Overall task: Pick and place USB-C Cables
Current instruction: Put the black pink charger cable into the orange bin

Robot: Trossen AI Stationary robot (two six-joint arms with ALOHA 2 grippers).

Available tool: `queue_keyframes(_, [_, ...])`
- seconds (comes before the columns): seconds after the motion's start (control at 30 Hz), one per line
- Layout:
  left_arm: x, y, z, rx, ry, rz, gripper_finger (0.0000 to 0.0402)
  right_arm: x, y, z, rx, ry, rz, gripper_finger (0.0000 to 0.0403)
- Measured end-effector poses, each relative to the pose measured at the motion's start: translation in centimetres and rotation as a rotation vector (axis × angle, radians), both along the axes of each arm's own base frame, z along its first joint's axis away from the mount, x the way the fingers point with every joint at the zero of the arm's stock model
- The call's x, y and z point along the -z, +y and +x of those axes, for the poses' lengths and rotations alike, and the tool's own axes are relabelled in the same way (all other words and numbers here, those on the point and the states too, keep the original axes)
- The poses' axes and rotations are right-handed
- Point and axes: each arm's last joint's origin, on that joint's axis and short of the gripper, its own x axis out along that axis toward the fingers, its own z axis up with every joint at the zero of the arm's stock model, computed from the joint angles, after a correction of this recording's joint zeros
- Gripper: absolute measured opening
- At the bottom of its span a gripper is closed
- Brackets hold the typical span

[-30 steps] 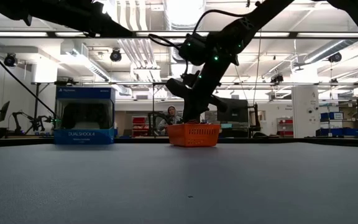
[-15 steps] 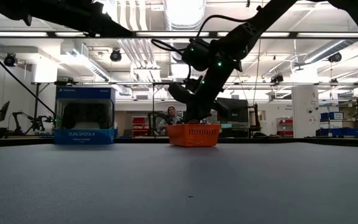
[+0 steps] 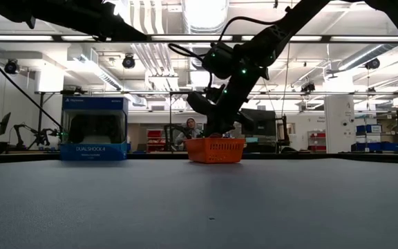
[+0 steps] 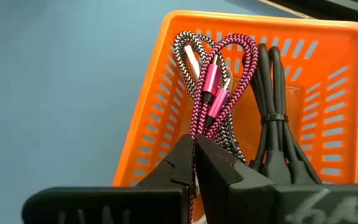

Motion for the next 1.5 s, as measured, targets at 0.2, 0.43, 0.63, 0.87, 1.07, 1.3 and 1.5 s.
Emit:
queue_keyframes(0.2, [0.0, 0.0, 0.0, 0.0, 0.0, 0.0, 0.0002, -0.8, -0.1, 0.4, -0.014, -0.013, -0.017, 0.0008])
queue_keyframes(0.43, [0.0, 0.0, 0.0, 0.0, 0.001, 0.0, 0.0002, -2.4, -0.3, 0.7, -0.039, 0.008, -0.029, 0.0008])
queue_keyframes(0.63, [0.0, 0.0, 0.0, 0.0, 0.001, 0.0, 0.0002, -3.1, 0.3, 0.4, -0.094, 0.093, 0.065, 0.0008])
queue_keyframes(0.87, [0.0, 0.0, 0.0, 0.0, 0.001, 0.0, 0.0002, -2.6, 0.6, 0.6, -0.108, 0.105, 0.08, 0.0008])
queue_keyframes(1.07, [0.0, 0.0, 0.0, 0.0, 0.001, 0.0, 0.0002, -0.7, 0.5, 1.0, -0.102, 0.135, 0.097, 0.0008])
queue_keyframes(1.3, [0.0, 0.0, 0.0, 0.0, 0.002, 0.0, 0.0002, 1.9, 0.3, 1.6, -0.106, 0.164, 0.125, 0.0008])
queue_keyframes(1.5, [0.0, 0.0, 0.0, 0.0, 0.001, 0.0, 0.0002, 2.0, 0.2, 1.8, -0.109, 0.153, 0.129, 0.0008])
